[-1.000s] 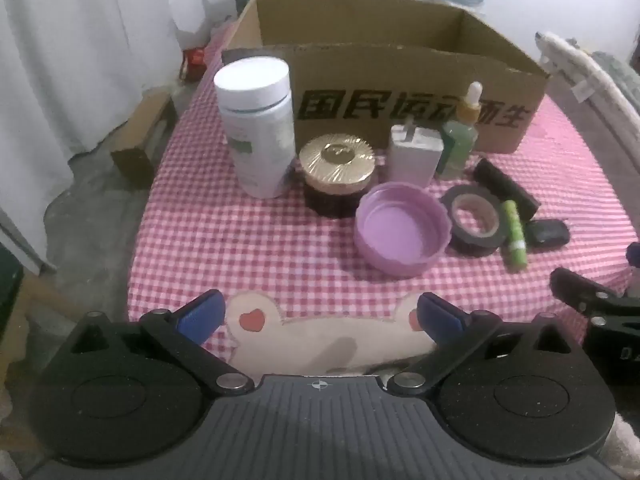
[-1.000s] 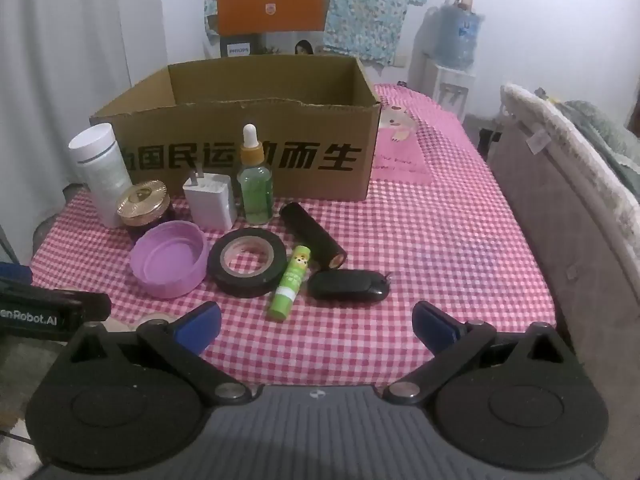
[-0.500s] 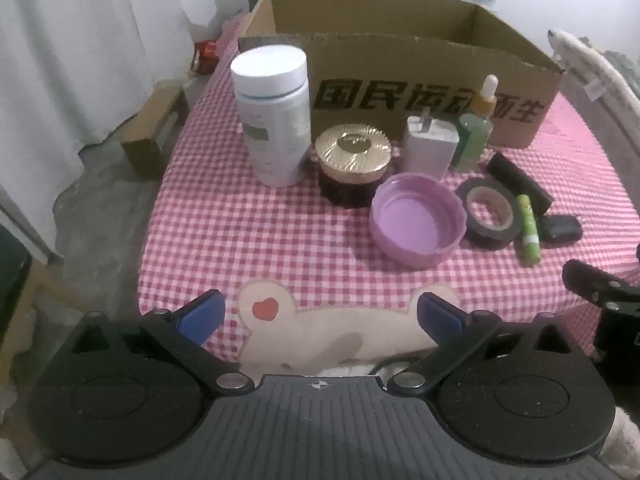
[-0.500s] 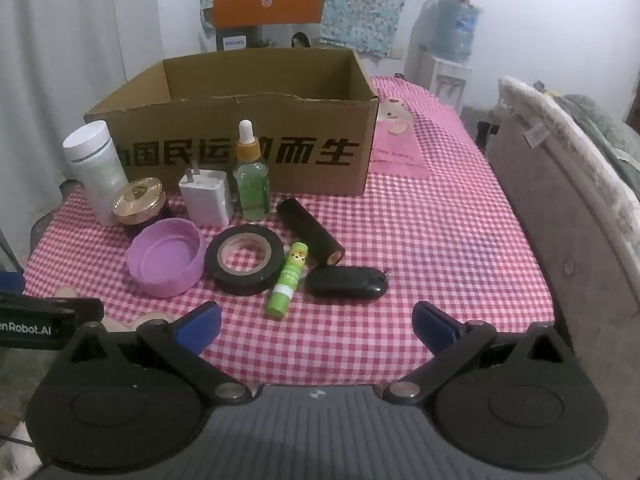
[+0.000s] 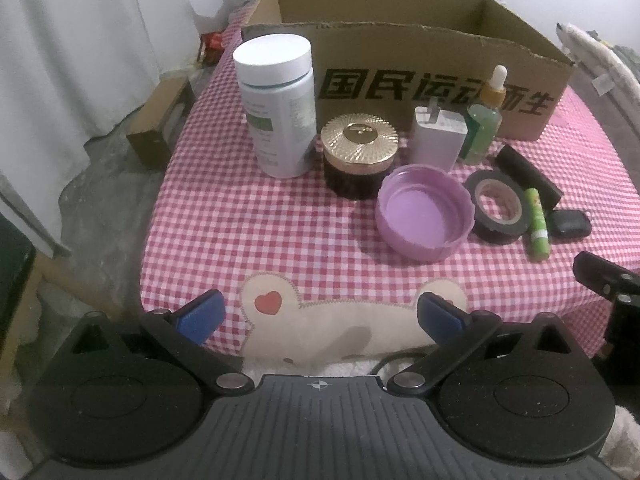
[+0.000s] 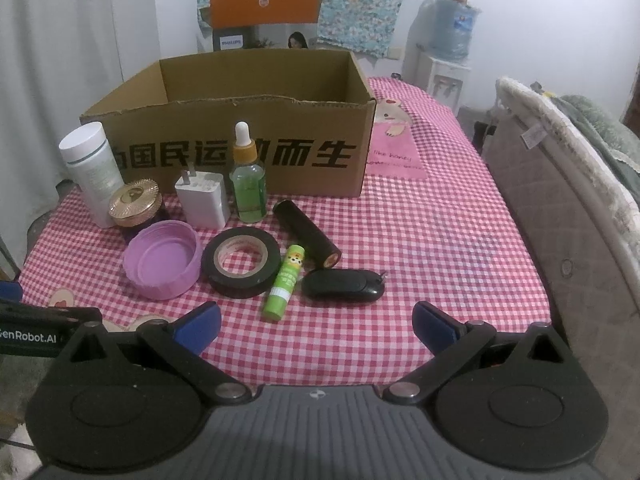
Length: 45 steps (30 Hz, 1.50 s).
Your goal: Organize rigid objects
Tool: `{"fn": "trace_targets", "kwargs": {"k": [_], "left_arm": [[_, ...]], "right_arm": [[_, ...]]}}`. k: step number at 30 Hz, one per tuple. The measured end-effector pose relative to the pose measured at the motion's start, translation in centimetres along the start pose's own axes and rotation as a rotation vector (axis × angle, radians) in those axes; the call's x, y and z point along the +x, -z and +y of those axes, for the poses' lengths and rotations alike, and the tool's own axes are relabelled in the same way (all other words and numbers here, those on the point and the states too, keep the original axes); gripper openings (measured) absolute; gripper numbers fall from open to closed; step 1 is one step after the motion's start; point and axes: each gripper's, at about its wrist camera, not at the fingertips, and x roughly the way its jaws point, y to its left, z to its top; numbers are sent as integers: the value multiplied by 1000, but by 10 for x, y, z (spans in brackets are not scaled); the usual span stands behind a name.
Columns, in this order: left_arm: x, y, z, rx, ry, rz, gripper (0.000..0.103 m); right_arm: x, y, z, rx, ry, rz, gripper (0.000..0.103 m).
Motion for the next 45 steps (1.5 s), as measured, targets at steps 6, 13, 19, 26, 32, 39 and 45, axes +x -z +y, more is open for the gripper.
{"fn": "trace_targets", "kwargs": {"k": [6,13,19,26,32,39,45], "left_arm": [[0,1,3,-8,-5,-5,103],[2,2,5,-10,-8,-1,103],[2,2,5,-9,-10,1,103],[3,1,4,-9,-11,2,103],[4,1,4,-8,-12,7,103],[6,0,4,-5,-13,11,103],[10,-3,2,9,-17,19,103]], "right_arm": [[1,-1,2,-9,1,2,103],[1,-1,3,-13,3,3,103],[2,-1,4,-13,3,5,103],[2,-2,3,-11,2,6,103],[4,-3,4,-15,2,5,103],[5,-5,6,-22,1,3,103],[8,-7,7,-30,-1,0,103]]}}
